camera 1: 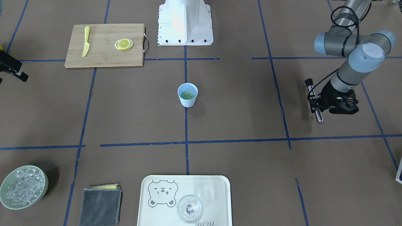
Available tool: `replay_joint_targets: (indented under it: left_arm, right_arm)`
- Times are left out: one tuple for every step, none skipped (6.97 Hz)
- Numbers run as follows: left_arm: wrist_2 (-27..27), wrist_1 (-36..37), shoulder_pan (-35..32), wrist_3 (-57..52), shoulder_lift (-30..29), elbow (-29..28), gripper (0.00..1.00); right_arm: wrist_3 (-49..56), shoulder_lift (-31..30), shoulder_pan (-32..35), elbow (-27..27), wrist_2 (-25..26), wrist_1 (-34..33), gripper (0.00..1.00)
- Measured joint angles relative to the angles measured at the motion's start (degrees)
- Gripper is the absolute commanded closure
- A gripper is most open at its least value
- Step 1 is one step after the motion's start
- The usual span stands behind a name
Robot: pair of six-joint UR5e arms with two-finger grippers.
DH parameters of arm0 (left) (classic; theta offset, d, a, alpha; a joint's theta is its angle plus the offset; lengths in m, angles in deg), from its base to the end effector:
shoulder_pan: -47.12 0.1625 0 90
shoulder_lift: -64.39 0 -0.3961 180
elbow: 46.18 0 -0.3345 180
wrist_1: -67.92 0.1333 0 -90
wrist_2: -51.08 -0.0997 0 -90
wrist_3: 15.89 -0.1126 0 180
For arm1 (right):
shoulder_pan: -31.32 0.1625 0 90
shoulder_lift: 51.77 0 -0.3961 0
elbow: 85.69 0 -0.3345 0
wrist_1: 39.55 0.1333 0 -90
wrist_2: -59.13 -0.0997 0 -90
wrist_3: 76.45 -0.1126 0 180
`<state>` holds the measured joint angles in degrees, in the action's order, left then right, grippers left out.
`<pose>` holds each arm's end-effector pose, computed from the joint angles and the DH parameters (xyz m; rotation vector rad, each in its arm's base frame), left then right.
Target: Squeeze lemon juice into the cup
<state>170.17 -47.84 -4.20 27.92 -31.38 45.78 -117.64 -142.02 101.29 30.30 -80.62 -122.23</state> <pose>0.2566 -0.4462 0.5386 0.1048 0.7471 0.0631 -0.1003 -0.4135 0.4199 0.0351 -0.9983 0.0877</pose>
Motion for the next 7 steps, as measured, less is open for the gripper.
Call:
replay_joint_targets:
  left_arm:
    - [0.13,1.38,0.04,-0.09,-0.06,0.01,1.00]
    - [0.33,3.05,0.07,-0.12,-0.09,0.32,1.00]
    - [0.45,3.98,0.07,-0.12,-0.11,0.55,1.00]
    - [0.50,4.32,0.06,-0.13,-0.11,0.51,1.00]
    - [0.52,4.43,0.06,-0.13,-0.12,0.37,1.00]
    - [0.52,4.47,0.07,-0.13,-0.12,0.29,1.00]
    - [0.52,4.48,0.11,-0.13,-0.12,0.26,0.99]
  right_arm:
    - [-0.02,-0.01,0.00,0.01,0.00,0.03,0.00]
    - [-0.03,-0.03,0.00,0.11,0.00,0.04,0.00]
    - [-0.03,-0.07,0.00,0.25,0.00,0.00,0.00]
    - [-0.03,-0.08,0.01,0.36,0.00,-0.02,0.00]
    - [-0.03,-0.09,0.02,0.36,0.00,-0.02,0.00]
    - [-0.03,-0.09,0.03,0.38,0.00,-0.02,0.00]
    - [-0.03,-0.10,0.06,0.38,0.00,-0.02,0.00]
